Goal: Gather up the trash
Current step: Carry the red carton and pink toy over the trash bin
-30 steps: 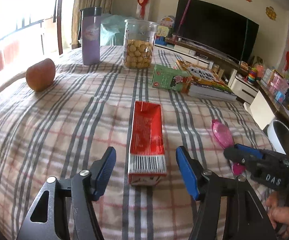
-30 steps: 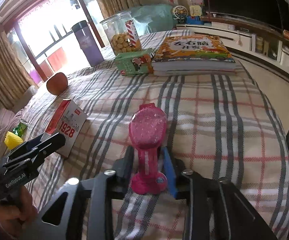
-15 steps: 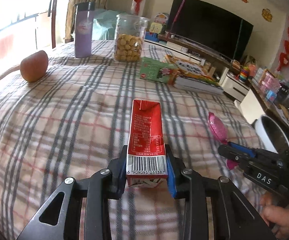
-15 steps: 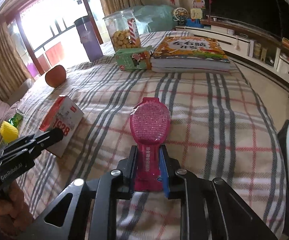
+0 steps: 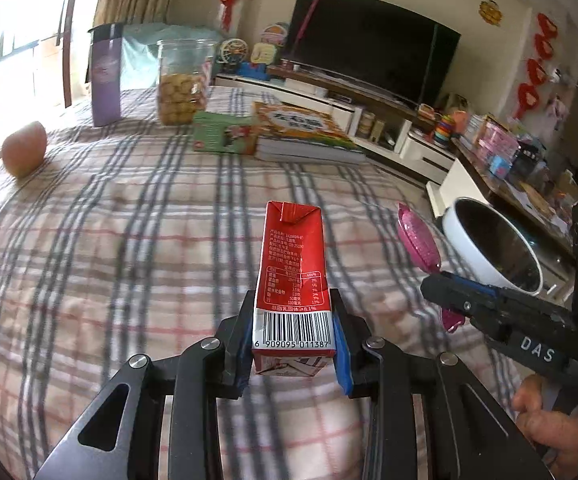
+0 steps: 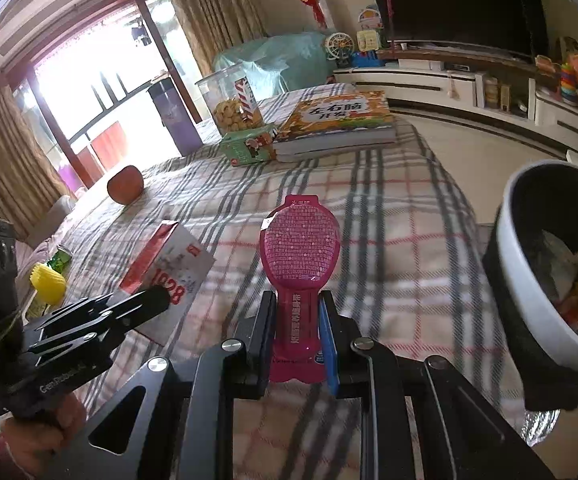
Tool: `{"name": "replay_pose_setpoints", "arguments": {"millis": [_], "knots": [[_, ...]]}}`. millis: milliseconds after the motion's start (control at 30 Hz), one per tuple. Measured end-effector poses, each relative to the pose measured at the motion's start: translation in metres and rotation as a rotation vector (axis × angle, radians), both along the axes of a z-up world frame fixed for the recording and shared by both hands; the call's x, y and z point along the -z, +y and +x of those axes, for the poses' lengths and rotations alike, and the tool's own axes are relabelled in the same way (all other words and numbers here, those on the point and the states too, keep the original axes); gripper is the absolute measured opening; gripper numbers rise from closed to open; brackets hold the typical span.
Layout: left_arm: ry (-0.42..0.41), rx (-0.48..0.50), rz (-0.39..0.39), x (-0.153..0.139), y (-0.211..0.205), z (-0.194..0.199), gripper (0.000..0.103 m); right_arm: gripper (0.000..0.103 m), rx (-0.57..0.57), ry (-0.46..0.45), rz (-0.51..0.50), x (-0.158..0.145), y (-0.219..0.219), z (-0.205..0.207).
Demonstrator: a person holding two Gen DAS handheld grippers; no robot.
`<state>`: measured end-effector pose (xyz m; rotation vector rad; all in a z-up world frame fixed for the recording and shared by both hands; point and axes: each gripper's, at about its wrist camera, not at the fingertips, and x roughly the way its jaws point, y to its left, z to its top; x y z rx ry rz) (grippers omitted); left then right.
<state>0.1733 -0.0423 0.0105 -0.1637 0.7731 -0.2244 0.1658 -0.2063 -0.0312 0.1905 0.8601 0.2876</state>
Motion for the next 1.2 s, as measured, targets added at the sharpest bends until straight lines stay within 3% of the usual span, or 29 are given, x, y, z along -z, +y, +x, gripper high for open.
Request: {"name": "replay_pose_setpoints", "arguments": {"millis": [600, 1200], "knots": [[-0.013, 0.120, 0.037, -0.010, -0.060, -0.006, 0.031, 0.021, 0.092, -0.032, 0.051, -0.014, -0.051, -0.040], [-0.037, 0.184, 0.058, -0.018, -0.090, -0.003, 0.031, 0.021, 0.152, -0.077, 0.066, -0.030, -0.083, -0.055]]}}
